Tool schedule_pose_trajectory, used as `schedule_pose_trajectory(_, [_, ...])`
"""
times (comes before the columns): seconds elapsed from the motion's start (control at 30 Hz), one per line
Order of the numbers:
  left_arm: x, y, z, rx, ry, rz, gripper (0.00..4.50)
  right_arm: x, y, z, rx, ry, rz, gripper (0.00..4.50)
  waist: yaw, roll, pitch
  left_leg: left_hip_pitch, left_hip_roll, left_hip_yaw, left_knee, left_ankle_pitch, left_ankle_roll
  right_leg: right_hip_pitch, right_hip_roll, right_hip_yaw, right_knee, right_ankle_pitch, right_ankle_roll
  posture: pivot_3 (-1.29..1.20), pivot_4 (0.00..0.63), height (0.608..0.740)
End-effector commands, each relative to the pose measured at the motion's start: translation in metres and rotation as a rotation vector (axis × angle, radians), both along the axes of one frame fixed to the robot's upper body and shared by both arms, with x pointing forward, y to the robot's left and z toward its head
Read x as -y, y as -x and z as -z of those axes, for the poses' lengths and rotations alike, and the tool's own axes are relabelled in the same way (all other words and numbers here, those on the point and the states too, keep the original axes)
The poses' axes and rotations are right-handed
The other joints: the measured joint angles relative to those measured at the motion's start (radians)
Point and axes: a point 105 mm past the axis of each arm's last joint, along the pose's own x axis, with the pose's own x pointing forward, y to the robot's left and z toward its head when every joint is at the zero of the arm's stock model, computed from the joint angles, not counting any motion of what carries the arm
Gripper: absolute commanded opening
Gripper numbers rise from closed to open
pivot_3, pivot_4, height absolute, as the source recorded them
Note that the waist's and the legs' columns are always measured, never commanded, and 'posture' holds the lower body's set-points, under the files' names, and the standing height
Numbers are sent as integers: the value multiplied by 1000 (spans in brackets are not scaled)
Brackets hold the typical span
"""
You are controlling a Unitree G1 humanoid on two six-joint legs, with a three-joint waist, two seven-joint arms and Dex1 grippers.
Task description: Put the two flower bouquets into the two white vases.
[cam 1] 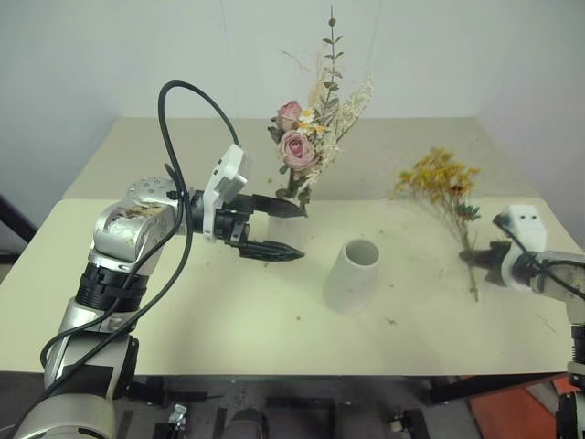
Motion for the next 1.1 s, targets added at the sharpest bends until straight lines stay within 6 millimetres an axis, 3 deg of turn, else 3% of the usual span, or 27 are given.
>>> schedule_pose_trajectory(0.03, [-3,1,-10,46,3,-2,4500,-7,-1,-54,358,-16,-17,25,0,0,0,0,0,0,0,0,0,0,0,0,0,0,0,0,150,740])
schedule_pose_trajectory(0.2, [-3,0,-11,53,6,0,4500,-28,12,-108,722,-183,-76,25,-3,0,0,1,0,0,0,0,0,0,0,0,1,0,0,0,150,740])
schedule_pose_trajectory(0.37, [-3,0,-11,54,9,-1,4500,-61,32,-137,875,-290,-259,25,-2,1,0,1,0,0,0,0,0,0,0,0,1,0,0,0,150,740])
schedule_pose_trajectory(0.5, [-4,0,-11,52,10,-3,4500,-82,45,-147,926,-362,-373,25,-2,1,0,1,0,0,0,0,0,0,0,0,1,0,0,0,150,740])
schedule_pose_trajectory(0.63, [-3,0,-11,48,10,1,4500,-103,59,-153,956,-434,-486,25,-2,1,0,1,0,0,0,0,0,0,0,0,1,0,0,0,150,740])
schedule_pose_trajectory(0.77, [-3,-1,-11,46,10,3,4500,-121,66,-146,922,-473,-590,25,-2,1,0,1,0,0,0,0,0,0,0,0,1,0,0,0,150,740])
schedule_pose_trajectory(1.1, [-1,-1,-11,46,9,15,4500,-150,63,-125,855,-453,-684,25,-2,1,0,1,0,0,0,0,0,0,0,0,1,0,0,0,150,740])
